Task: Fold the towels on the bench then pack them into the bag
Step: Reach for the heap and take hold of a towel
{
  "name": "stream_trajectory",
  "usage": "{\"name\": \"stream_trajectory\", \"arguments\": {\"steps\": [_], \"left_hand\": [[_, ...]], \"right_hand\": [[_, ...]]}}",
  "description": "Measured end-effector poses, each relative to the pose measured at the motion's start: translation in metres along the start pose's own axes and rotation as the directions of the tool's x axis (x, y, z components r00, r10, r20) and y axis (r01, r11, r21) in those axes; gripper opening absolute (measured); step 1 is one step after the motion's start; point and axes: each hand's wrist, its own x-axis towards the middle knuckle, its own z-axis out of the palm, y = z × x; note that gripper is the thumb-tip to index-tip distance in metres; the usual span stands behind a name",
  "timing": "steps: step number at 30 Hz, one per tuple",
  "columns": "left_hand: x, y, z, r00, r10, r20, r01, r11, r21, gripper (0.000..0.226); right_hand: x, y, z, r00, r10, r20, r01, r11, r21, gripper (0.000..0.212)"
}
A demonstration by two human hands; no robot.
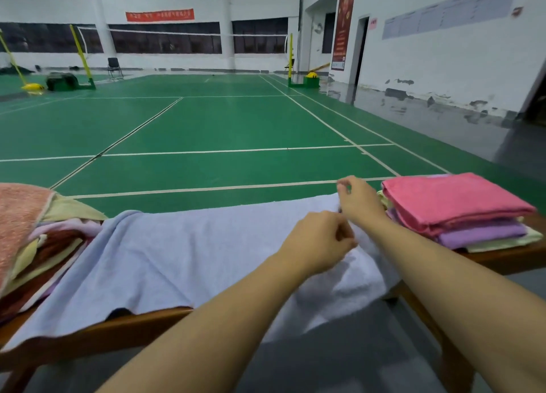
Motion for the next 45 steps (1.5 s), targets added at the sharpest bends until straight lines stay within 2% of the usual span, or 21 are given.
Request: {"name": "stream_trajectory", "arguments": {"steps": [1, 3, 6, 8, 11, 14, 17, 20, 22, 24, 26, 29, 30, 32, 34, 36, 38, 41, 43, 45], "left_hand": [[0.004, 0.007, 0.01, 1.0, -0.011, 0.014, 0.011, 1.0, -0.014, 0.013], [0.01, 0.014, 0.028, 0.996, -0.074, 0.045, 0.074, 0.997, -0.006, 0.027], [0.018, 0.018, 0.047, 0.984, -0.179, 0.009, 0.178, 0.982, 0.059, 0.044], [0.024, 0.016, 0.05, 0.972, -0.233, 0.015, 0.233, 0.972, 0.015, 0.043], [0.031, 0.009, 0.046, 0.957, -0.267, 0.11, 0.277, 0.957, -0.087, 0.035], [0.031, 0.003, 0.04, 0.956, -0.243, 0.166, 0.27, 0.949, -0.165, 0.021], [0.034, 0.002, 0.036, 0.963, -0.217, 0.163, 0.247, 0.949, -0.196, 0.02], [0.04, 0.009, 0.032, 0.969, -0.216, 0.122, 0.241, 0.932, -0.269, 0.02], [0.044, 0.019, 0.032, 0.979, -0.199, 0.047, 0.204, 0.938, -0.281, 0.014], [0.045, 0.03, 0.036, 0.986, -0.167, 0.024, 0.167, 0.948, -0.271, 0.015], [0.047, 0.04, 0.044, 0.987, -0.137, 0.089, 0.156, 0.948, -0.276, 0.006], [0.052, 0.05, 0.059, 0.971, -0.199, 0.13, 0.228, 0.933, -0.279, 0.006], [0.053, 0.054, 0.062, 0.967, -0.237, 0.092, 0.252, 0.935, -0.251, 0.007], [0.054, 0.062, 0.067, 0.959, -0.281, -0.026, 0.274, 0.95, -0.152, 0.024], [0.055, 0.065, 0.065, 0.951, -0.296, -0.086, 0.292, 0.955, -0.059, 0.034], [0.057, 0.064, 0.061, 0.949, -0.312, -0.04, 0.313, 0.95, 0.018, 0.04], [0.06, 0.063, 0.058, 0.938, -0.339, 0.073, 0.339, 0.941, 0.012, 0.038], [0.059, 0.051, 0.054, 0.917, -0.323, 0.234, 0.345, 0.936, -0.06, 0.028], [0.054, 0.039, 0.049, 0.936, -0.286, 0.207, 0.329, 0.918, -0.22, 0.024], [0.048, 0.029, 0.042, 0.938, -0.298, 0.179, 0.347, 0.825, -0.446, 0.022]], "right_hand": [[0.006, 0.007, -0.005, 0.998, 0.055, -0.029, -0.057, 0.995, -0.082, 0.024], [0.013, 0.017, -0.012, 0.987, 0.147, 0.059, -0.125, 0.953, -0.275, 0.035], [0.017, 0.026, -0.011, 0.974, 0.179, 0.136, -0.125, 0.935, -0.333, 0.052], [0.018, 0.028, -0.009, 0.97, 0.204, 0.131, -0.162, 0.947, -0.276, 0.051], [0.022, 0.03, -0.011, 0.955, 0.234, 0.182, -0.19, 0.955, -0.228, 0.045], [0.023, 0.027, -0.016, 0.948, 0.235, 0.213, -0.231, 0.972, -0.043, 0.039], [0.02, 0.026, -0.023, 0.953, 0.212, 0.215, -0.258, 0.943, 0.212, 0.033], [0.018, 0.029, -0.025, 0.952, 0.19, 0.238, -0.259, 0.918, 0.302, 0.022], [0.019, 0.031, -0.024, 0.952, 0.201, 0.233, -0.276, 0.89, 0.362, 0.024], [0.019, 0.032, -0.026, 0.949, 0.21, 0.234, -0.295, 0.85, 0.437, 0.025], [0.019, 0.031, -0.031, 0.94, 0.215, 0.264, -0.329, 0.778, 0.535, 0.023], [0.022, 0.031, -0.042, 0.919, 0.229, 0.322, -0.386, 0.692, 0.61, 0.017], [0.024, 0.032, -0.045, 0.916, 0.232, 0.328, -0.392, 0.689, 0.609, 0.014], [0.024, 0.034, -0.049, 0.915, 0.236, 0.329, -0.396, 0.687, 0.609, 0.007], [0.024, 0.037, -0.049, 0.914, 0.231, 0.333, -0.396, 0.682, 0.614, 0.007], [0.023, 0.041, -0.049, 0.916, 0.22, 0.335, -0.39, 0.683, 0.618, 0.012], [0.023, 0.045, -0.049, 0.92, 0.206, 0.333, -0.38, 0.676, 0.631, 0.021], [0.023, 0.046, -0.047, 0.928, 0.201, 0.314, -0.365, 0.658, 0.659, 0.028], [0.024, 0.045, -0.046, 0.937, 0.199, 0.286, -0.345, 0.644, 0.683, 0.027], [0.025, 0.041, -0.046, 0.948, 0.205, 0.244, -0.318, 0.627, 0.711, 0.027]]}}
